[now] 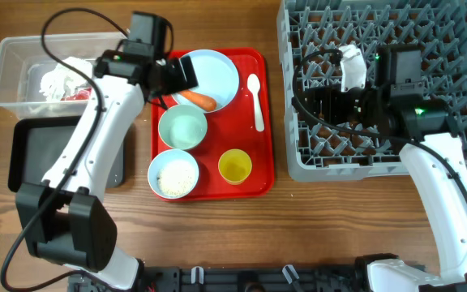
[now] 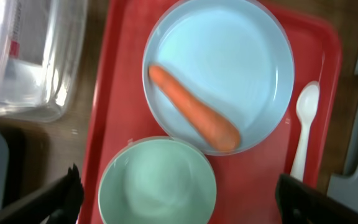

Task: Sort waste into correct bins and load items into the dishwasher rack
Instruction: 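Grasp the light-blue rice bowl with the left gripper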

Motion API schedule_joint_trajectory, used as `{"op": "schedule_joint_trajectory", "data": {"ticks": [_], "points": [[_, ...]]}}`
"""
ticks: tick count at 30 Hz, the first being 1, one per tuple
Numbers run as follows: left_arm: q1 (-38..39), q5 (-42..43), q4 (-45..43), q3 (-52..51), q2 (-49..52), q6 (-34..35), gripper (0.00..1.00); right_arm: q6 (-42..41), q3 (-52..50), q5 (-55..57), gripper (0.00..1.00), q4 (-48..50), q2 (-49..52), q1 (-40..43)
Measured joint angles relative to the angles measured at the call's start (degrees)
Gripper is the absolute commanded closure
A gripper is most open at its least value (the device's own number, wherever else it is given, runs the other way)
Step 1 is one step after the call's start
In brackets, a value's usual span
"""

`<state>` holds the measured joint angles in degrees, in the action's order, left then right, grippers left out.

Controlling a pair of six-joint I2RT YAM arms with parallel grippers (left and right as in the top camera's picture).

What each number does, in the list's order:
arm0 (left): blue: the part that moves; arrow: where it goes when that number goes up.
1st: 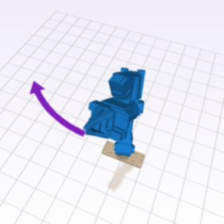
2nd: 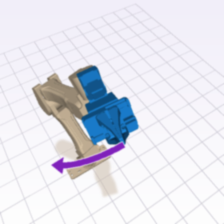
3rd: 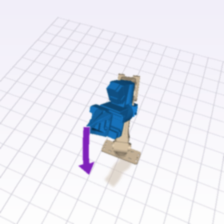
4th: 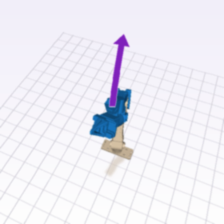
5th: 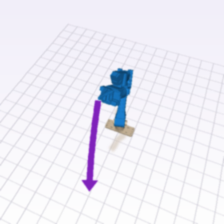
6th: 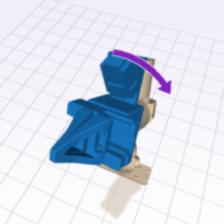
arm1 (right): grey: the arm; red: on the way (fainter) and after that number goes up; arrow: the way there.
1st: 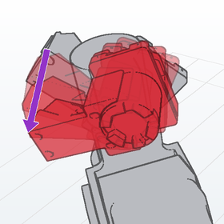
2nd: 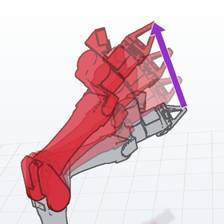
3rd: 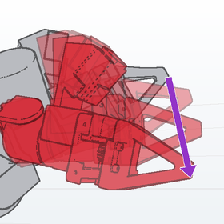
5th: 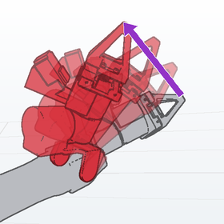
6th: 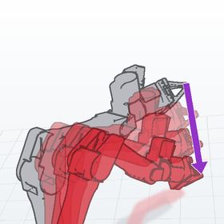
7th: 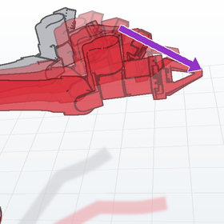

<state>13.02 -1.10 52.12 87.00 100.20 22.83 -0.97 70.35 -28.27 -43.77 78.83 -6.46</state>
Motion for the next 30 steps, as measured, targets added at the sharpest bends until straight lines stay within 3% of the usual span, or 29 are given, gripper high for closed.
{"op": "schedule_joint_trajectory", "data": {"ticks": [3, 6, 15, 18, 22, 26, 30], "points": [[2.5, 1.1, 11.6, 0.0, 0.0, -2.4, 0.0, -0.2, 0.0, -0.1, 0.02, 0.0, 0.0, 0.0], [6.4, 5.5, 17.8, 0.0, 0.0, -7.6, 0.05, -0.3, 0.0, -0.9, 0.04, -0.1, 0.0, 0.0], [11.4, 7.5, 24.9, -1.1, 0.0, -8.2, 0.1, -0.4, 0.0, -3.7, 0.06, -1.2, 0.0, 0.0], [11.4, 7.5, 19.8, -7.9, -0.4, -3.8, 0.25, -0.4, 0.0, -3.7, 0.05, -1.3, 0.0, 0.0], [11.7, 7.5, 9.3, -18.1, -3.2, 2.8, 0.59, -0.4, 0.0, -3.6, 0.05, -1.3, 0.0, 0.0], [11.7, 7.5, 1.0, -25.1, -3.8, 6.7, 0.64, -0.4, 0.0, -3.6, 0.06, -1.3, 0.0, 0.0], [11.7, 7.7, -3.3, -30.7, -3.9, 8.2, 0.8, -0.4, 0.0, -3.6, 0.06, -1.2, 0.0, 0.0]]}}
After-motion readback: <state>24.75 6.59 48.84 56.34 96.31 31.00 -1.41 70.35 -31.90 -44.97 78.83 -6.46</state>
